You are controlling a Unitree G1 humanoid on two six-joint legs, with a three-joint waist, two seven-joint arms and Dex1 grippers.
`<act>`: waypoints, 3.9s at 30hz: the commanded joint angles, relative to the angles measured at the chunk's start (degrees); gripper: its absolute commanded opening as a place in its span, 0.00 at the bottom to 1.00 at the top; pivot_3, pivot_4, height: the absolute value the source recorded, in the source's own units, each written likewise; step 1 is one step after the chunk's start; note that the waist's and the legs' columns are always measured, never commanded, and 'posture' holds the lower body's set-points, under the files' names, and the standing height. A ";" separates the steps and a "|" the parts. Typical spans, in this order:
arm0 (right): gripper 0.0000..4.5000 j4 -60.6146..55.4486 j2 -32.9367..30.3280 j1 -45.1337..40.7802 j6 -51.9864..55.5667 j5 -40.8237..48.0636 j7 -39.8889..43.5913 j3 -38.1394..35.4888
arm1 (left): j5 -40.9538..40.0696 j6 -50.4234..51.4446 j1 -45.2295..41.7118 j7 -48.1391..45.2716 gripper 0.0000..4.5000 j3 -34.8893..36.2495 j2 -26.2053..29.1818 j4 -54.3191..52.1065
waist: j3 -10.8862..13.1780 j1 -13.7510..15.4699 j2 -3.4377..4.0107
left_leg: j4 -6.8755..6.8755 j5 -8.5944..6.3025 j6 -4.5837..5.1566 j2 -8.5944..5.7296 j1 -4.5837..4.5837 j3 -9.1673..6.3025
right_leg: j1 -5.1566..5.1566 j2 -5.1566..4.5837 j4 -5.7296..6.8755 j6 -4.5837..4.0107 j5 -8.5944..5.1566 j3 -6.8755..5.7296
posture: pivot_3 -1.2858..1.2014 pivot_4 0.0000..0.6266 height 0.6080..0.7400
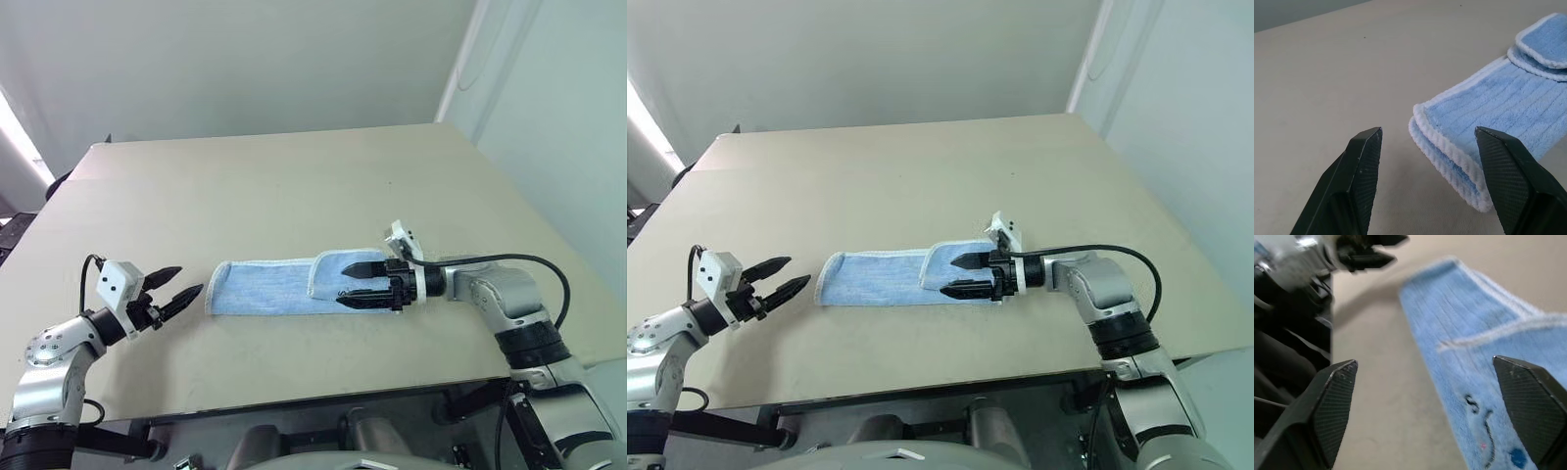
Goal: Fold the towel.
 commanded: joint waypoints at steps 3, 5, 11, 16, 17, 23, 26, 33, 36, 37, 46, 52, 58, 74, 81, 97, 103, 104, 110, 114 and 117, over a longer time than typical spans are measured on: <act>0.99 8.66 4.32 -6.41 -6.79 -3.29 -6.53 -3.39 | -0.62 -0.28 -0.45 0.45 0.71 1.63 0.80 -1.94 | -0.04 -0.35 -0.06 | 0.00 0.00 0.00 0.03 0.06 0.05 | 0.01 0.01 0.02 -0.07 -0.03 0.02 | 0.52 0.00 1.00; 0.99 11.91 5.69 -7.39 -9.88 -5.83 -7.53 -2.11 | -0.44 -0.43 -0.59 0.56 0.71 1.66 0.87 -1.79 | -0.03 -0.21 -0.04 | 0.00 0.00 0.00 0.06 0.08 0.02 | 0.02 0.05 0.06 -0.08 -0.03 0.00 | 0.52 0.00 1.00; 0.99 24.65 10.39 -7.32 -25.07 -17.76 -8.73 5.33 | 0.08 -0.70 -0.50 1.09 0.71 1.54 1.13 -2.00 | -0.02 -0.17 -0.02 | -0.11 0.00 0.00 0.03 0.02 -0.04 | -0.02 0.01 0.05 0.05 0.08 -0.06 | 0.52 0.00 1.00; 0.99 29.46 12.37 -5.85 -32.37 -23.04 -8.76 8.64 | -0.70 0.28 0.22 1.30 0.71 2.34 1.59 -2.77 | -0.10 -0.24 -0.14 | -0.09 0.00 0.00 -0.01 0.04 0.01 | -0.01 -0.12 0.04 0.04 0.09 0.00 | 0.52 0.00 1.00; 0.99 29.44 12.48 -5.59 -32.71 -23.25 -8.08 8.71 | -0.80 1.02 0.70 1.17 0.71 2.44 1.96 -3.06 | -0.11 -0.33 -0.16 | -0.09 0.00 0.00 0.00 0.08 0.00 | 0.02 -0.11 0.05 0.03 0.08 0.00 | 0.52 0.00 1.00; 0.99 28.47 11.99 -5.94 -34.44 -22.63 -6.80 5.85 | -2.25 10.67 2.71 1.72 0.71 2.52 4.71 -5.37 | -0.11 -0.26 -0.14 | -0.09 0.00 0.00 0.07 0.15 -0.05 | 0.03 -0.01 0.16 -0.12 0.00 -0.02 | 0.52 0.00 1.00; 0.99 23.93 11.52 -6.36 -30.03 -17.64 -4.34 2.21 | -2.35 17.72 2.98 1.74 0.71 0.67 6.63 -6.27 | -0.03 -0.27 -0.03 | -0.08 0.00 0.00 0.07 0.14 -0.07 | 0.02 0.03 0.18 -0.12 -0.01 -0.02 | 0.52 0.00 1.00; 1.00 18.63 11.92 -8.22 -18.52 -14.22 -8.48 -1.58 | -9.37 35.43 -1.90 6.15 1.00 0.11 5.02 -6.48 | -0.03 -0.16 -0.03 | -0.08 0.00 0.00 0.04 0.07 -0.11 | 0.00 -0.04 0.15 0.04 0.09 -0.05 | 0.52 0.00 1.00; 1.00 19.28 12.23 -9.24 -13.31 -12.73 -9.50 -2.68 | -11.18 42.46 -4.82 7.09 1.00 -2.27 3.69 -5.93 | -0.03 -0.20 -0.02 | -0.07 0.00 0.00 0.01 0.09 -0.11 | 0.00 -0.02 0.17 0.03 0.09 -0.05 | 0.52 0.00 1.00; 1.00 19.19 12.39 -9.23 -12.71 -12.81 -10.28 -2.81 | -10.91 44.41 -5.85 7.36 1.00 -3.77 3.15 -5.16 | -0.03 -0.16 -0.02 | -0.07 0.00 0.00 0.01 0.08 -0.12 | -0.01 0.00 0.16 0.03 0.09 -0.05 | 0.52 0.00 1.00; 1.00 18.41 12.35 -8.55 -13.31 -14.53 -15.08 -2.96 | -10.06 54.48 -13.53 7.89 1.00 -9.15 -0.66 0.94 | -0.20 0.91 0.43 | 0.04 0.01 -0.01 -0.17 0.16 -0.15 | 0.19 -0.08 0.15 0.00 0.04 -0.06 | 0.52 0.00 1.00; 1.00 18.94 12.30 -7.92 -16.03 -16.91 -17.82 -2.20 | -9.09 54.47 -13.92 5.44 1.00 -13.49 -1.19 -1.41 | -0.28 1.63 0.57 | 0.10 0.02 -0.02 -0.25 0.17 -0.16 | 0.30 -0.15 0.08 -0.06 -0.05 -0.04 | 0.52 0.00 1.00; 1.00 19.92 12.81 -8.36 -16.94 -17.69 -19.13 -2.48 | -8.47 53.71 -14.66 3.99 0.65 -15.19 -1.52 -1.72 | -0.28 1.66 0.58 | 0.07 0.01 -0.02 -0.43 0.08 -0.17 | 0.30 -0.38 0.01 0.10 -0.12 -0.02 | 0.52 0.00 1.00; 1.00 15.14 12.42 -6.33 -16.92 -12.49 -14.51 -5.22 | -9.91 54.11 -12.09 3.58 0.00 -9.11 3.70 -4.93 | -0.22 0.43 0.50 | -0.05 0.00 0.00 -0.36 0.02 -0.19 | 0.13 -0.29 0.02 0.23 -0.15 0.00 | 0.52 0.00 1.00; 1.00 1.78 10.27 -5.04 -6.18 -0.59 -11.71 -10.93 | -16.71 62.44 -3.82 3.46 0.00 2.57 12.36 -16.01 | -0.08 -0.98 0.35 | -0.12 -0.03 0.04 -0.10 -0.09 -0.27 | -0.09 -0.17 0.08 0.29 -0.10 0.01 | 0.52 0.00 1.00; 1.00 3.48 7.27 -2.57 -9.50 -5.10 -11.90 -6.35 | -25.92 65.90 -3.05 2.18 0.00 11.10 16.49 -22.59 | 0.18 -1.44 0.32 | -0.12 -0.03 0.03 -0.14 -0.08 -0.28 | -0.03 -0.12 0.00 0.09 -0.21 -0.08 | 0.52 0.00 1.00; 1.00 3.97 7.09 -1.98 -11.27 -6.72 -13.63 -6.33 | -26.36 65.80 -10.84 2.46 0.00 -1.37 13.10 -24.41 | 0.19 -1.52 0.32 | -0.15 -0.04 0.02 -0.18 -0.09 -0.21 | -0.06 -0.12 0.02 0.24 -0.10 0.04 | 0.52 0.00 1.00; 1.00 4.30 7.13 -1.88 -11.51 -6.94 -14.31 -6.68 | -26.55 66.10 -13.02 2.61 0.00 -3.38 11.94 -24.04 | 0.19 -1.49 0.30 | -0.15 -0.04 0.02 -0.18 -0.09 -0.21 | -0.06 -0.10 0.02 0.24 -0.09 0.04 | 0.52 0.00 1.00; 1.00 4.00 6.70 -0.43 -11.38 -6.59 -17.04 -8.99 | -21.65 62.76 -23.21 1.59 0.00 -16.15 6.76 -19.61 | 0.18 -1.11 0.28 | -0.08 -0.03 0.02 -0.22 -0.03 -0.21 | 0.03 -0.06 0.05 0.21 -0.09 0.06 | 0.52 0.00 1.00; 1.00 3.28 6.00 0.62 -10.91 -6.66 -18.33 -9.98 | -19.30 61.02 -28.74 -0.19 0.00 -22.08 3.42 -15.13 | 0.19 -1.16 0.27 | -0.09 -0.03 0.02 -0.23 -0.05 -0.17 | 0.02 -0.02 0.03 0.21 -0.09 0.07 | 0.52 0.00 1.00; 1.00 3.41 5.80 1.28 -11.24 -7.39 -19.60 -10.05 | -16.77 58.75 -30.43 -2.19 0.00 -26.12 2.37 -13.06 | 0.19 -1.23 0.28 | -0.09 -0.03 0.02 -0.23 -0.05 -0.16 | 0.02 -0.01 0.03 0.21 -0.09 0.09 | 0.52 0.00 1.00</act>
